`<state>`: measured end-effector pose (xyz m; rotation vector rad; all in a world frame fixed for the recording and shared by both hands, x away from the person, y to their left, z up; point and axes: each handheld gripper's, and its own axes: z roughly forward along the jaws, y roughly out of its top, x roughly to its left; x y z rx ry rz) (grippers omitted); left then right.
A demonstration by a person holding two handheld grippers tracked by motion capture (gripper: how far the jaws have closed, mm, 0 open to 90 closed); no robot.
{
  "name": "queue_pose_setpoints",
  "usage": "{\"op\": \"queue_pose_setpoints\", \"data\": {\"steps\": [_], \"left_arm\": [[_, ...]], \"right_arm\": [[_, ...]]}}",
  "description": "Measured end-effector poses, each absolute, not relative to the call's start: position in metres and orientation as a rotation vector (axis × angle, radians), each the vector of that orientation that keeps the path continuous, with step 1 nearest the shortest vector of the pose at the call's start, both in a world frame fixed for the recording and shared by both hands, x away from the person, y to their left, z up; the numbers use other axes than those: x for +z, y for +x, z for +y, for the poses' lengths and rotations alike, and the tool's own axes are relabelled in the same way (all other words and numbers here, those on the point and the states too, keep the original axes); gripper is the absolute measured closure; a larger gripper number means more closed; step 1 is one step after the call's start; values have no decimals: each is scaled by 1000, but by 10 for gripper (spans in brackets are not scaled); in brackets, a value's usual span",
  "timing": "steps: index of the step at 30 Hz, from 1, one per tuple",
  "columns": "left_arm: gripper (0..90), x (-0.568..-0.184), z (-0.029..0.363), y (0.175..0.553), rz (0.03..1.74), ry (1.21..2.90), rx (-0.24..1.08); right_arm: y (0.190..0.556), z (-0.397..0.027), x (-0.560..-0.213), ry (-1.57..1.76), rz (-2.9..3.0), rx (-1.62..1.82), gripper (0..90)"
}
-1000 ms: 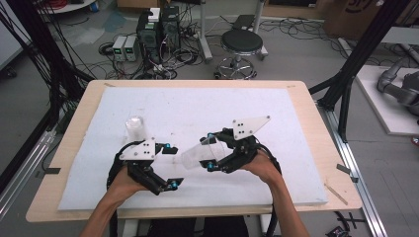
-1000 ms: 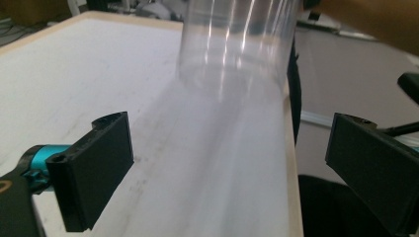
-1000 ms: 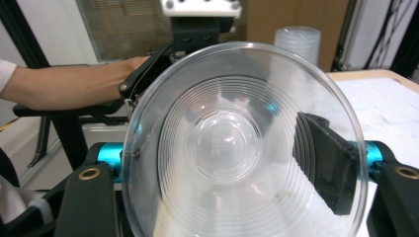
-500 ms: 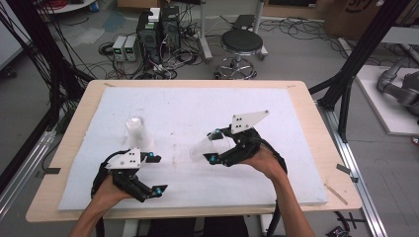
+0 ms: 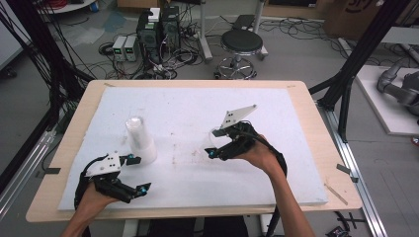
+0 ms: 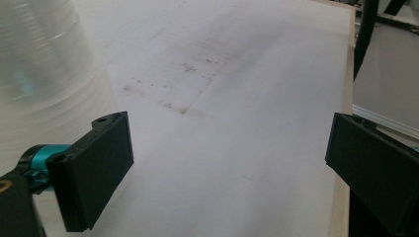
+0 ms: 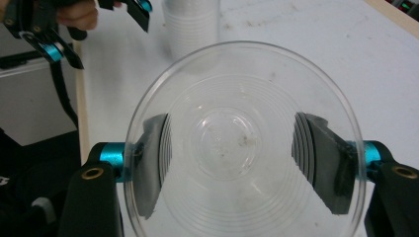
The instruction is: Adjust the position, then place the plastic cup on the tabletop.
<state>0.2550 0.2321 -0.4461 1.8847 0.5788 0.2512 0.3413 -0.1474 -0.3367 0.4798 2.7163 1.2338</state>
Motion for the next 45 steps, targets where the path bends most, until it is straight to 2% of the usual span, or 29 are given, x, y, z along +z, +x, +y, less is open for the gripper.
{"op": "queue_pose_setpoints", "data": {"steps": [6, 15, 45], "left_arm": [[44, -449, 243, 254, 643, 1842, 296], [44, -453, 263, 255, 767, 1762, 440], [44, -461, 265, 260, 790, 1728, 449]], "right_arm": [[343, -148, -335, 496, 2717, 1188, 320], [342, -149, -332, 485, 2717, 1186, 320], [351, -142, -339, 528, 2755, 965, 322]]}}
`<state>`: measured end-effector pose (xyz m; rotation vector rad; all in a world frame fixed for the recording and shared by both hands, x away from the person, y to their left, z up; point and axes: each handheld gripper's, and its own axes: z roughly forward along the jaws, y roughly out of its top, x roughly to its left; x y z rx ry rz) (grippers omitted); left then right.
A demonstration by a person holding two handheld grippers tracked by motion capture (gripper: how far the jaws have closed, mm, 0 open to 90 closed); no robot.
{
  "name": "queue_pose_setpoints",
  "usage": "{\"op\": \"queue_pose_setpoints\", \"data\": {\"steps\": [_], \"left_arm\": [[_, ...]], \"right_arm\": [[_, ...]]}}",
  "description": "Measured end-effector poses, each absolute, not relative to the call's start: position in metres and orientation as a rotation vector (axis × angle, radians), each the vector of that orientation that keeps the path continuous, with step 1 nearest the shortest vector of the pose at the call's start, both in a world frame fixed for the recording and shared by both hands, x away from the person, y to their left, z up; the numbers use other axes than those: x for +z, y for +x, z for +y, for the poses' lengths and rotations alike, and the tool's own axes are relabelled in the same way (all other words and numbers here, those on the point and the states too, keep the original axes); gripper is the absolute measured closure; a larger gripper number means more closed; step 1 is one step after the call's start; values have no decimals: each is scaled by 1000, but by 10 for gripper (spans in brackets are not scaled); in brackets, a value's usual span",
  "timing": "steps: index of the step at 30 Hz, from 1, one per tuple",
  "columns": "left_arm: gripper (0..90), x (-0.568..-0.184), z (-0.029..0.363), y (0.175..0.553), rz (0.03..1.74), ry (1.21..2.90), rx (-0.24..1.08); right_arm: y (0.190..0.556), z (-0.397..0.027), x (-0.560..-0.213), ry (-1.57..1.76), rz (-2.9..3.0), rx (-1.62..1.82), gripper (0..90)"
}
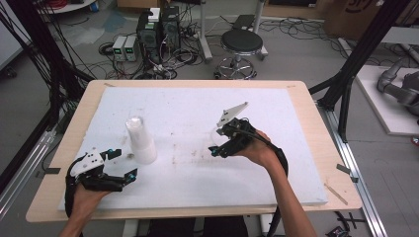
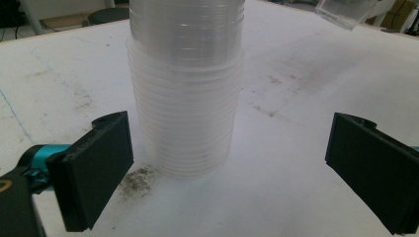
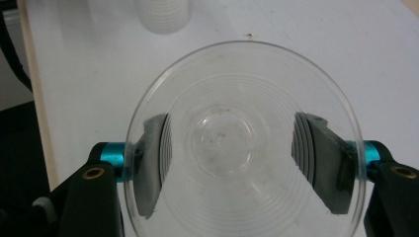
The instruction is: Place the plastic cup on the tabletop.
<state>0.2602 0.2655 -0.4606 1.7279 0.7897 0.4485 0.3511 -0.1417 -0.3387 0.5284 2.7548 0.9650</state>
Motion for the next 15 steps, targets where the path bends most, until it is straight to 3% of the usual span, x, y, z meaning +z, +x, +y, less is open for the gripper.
{"op": "queue_pose_setpoints", "data": {"steps": [15], "left_arm": [[44, -467, 267, 262, 804, 1722, 447]], "right_arm": [[367, -122, -365, 539, 2790, 775, 318]]}}
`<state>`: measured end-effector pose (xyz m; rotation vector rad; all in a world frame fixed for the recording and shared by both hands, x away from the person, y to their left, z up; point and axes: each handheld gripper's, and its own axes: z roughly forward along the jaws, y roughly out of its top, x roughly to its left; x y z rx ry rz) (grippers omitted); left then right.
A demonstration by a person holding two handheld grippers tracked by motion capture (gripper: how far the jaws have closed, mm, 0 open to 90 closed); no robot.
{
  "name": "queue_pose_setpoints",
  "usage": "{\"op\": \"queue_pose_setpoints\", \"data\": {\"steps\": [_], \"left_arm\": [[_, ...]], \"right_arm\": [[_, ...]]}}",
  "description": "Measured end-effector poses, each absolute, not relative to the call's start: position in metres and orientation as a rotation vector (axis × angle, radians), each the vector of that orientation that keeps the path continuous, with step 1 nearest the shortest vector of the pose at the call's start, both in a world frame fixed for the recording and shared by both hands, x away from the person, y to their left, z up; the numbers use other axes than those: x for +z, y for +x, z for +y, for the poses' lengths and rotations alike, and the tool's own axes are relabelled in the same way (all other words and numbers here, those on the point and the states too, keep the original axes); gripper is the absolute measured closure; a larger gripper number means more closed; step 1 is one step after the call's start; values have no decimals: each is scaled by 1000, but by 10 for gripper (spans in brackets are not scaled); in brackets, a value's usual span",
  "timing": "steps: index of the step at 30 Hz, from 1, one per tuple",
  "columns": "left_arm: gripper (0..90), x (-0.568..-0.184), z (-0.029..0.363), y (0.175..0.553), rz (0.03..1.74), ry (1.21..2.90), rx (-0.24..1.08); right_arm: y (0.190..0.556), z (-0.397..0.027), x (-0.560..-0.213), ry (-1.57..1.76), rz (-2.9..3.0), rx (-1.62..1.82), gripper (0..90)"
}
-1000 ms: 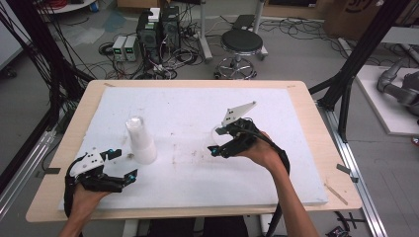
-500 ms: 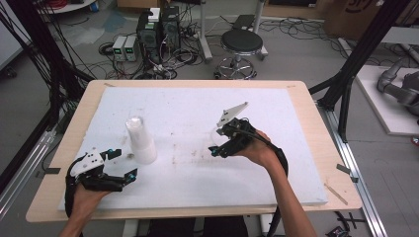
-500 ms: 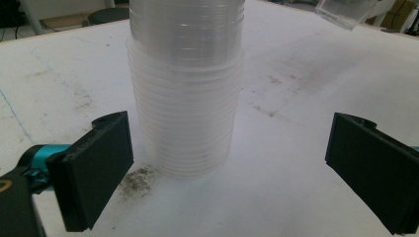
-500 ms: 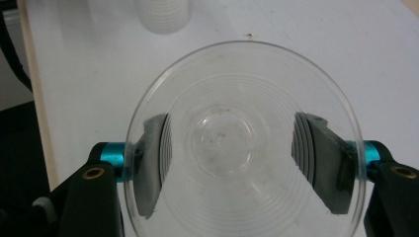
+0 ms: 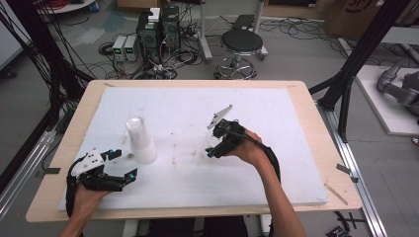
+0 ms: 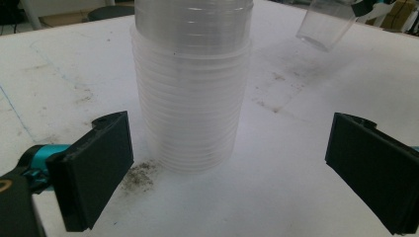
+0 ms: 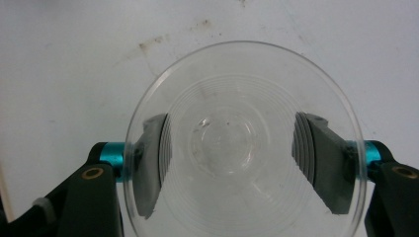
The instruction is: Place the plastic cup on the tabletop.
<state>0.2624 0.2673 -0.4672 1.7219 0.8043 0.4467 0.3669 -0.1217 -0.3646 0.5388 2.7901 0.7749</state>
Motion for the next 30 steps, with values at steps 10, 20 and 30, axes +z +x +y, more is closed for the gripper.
{"op": "queue_pose_setpoints", "data": {"steps": [10, 20, 30], "left_arm": [[44, -468, 266, 264, 799, 1719, 456], [44, -471, 267, 266, 811, 1707, 458], [44, -471, 267, 267, 808, 1691, 466]], "right_arm": [[372, -113, -380, 538, 2801, 724, 316], [374, -106, -392, 546, 2795, 724, 311], [376, -108, -395, 582, 2769, 779, 308]]}}
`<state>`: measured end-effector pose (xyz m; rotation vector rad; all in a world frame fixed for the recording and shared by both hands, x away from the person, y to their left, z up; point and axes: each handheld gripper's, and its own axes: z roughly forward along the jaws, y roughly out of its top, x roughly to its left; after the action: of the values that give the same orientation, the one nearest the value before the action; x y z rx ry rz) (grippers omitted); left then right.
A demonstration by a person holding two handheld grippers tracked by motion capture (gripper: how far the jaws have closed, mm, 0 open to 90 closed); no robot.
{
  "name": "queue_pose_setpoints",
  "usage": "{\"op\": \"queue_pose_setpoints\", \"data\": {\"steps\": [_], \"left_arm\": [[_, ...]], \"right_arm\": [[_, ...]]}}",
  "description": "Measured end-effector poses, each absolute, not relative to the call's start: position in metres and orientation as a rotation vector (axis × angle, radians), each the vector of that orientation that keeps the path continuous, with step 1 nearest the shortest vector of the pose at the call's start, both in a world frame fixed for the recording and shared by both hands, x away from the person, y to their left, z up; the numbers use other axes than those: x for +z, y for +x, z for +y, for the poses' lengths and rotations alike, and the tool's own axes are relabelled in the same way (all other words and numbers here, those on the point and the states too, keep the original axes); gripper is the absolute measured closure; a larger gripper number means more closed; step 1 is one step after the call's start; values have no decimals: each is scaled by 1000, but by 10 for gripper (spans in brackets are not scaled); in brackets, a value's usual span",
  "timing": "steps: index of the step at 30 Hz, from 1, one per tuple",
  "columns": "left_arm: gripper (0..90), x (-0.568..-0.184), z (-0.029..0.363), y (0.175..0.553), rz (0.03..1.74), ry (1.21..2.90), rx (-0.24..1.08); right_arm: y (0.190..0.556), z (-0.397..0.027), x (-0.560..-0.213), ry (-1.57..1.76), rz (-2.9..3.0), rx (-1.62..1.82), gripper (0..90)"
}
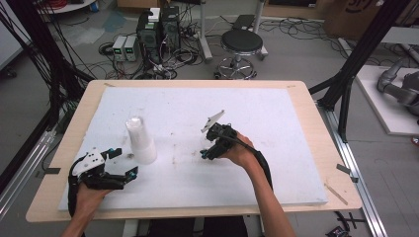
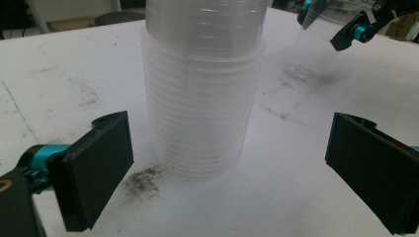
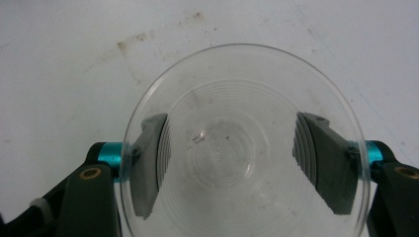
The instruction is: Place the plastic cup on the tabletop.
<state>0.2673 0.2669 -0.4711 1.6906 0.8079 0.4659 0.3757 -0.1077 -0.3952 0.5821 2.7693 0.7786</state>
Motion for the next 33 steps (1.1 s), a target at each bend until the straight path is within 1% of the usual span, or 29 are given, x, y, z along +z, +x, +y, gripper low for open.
{"op": "queue_pose_setpoints", "data": {"steps": [6, 8, 12, 21, 26, 33], "left_arm": [[43, -471, 265, 270, 812, 1680, 466], [43, -472, 265, 270, 811, 1679, 465], [44, -471, 266, 270, 808, 1681, 470], [43, -472, 266, 270, 812, 1681, 457], [43, -472, 267, 270, 814, 1677, 459], [43, -470, 266, 272, 813, 1660, 455]], "right_arm": [[377, -108, -398, 594, 2756, 799, 265], [378, -107, -400, 588, 2760, 786, 198], [378, -106, -403, 600, 2746, 789, 146], [372, -114, -401, 622, 2713, 823, 144], [358, -132, -402, 625, 2662, 848, 144], [330, -169, -402, 695, 2518, 983, 144]]}}
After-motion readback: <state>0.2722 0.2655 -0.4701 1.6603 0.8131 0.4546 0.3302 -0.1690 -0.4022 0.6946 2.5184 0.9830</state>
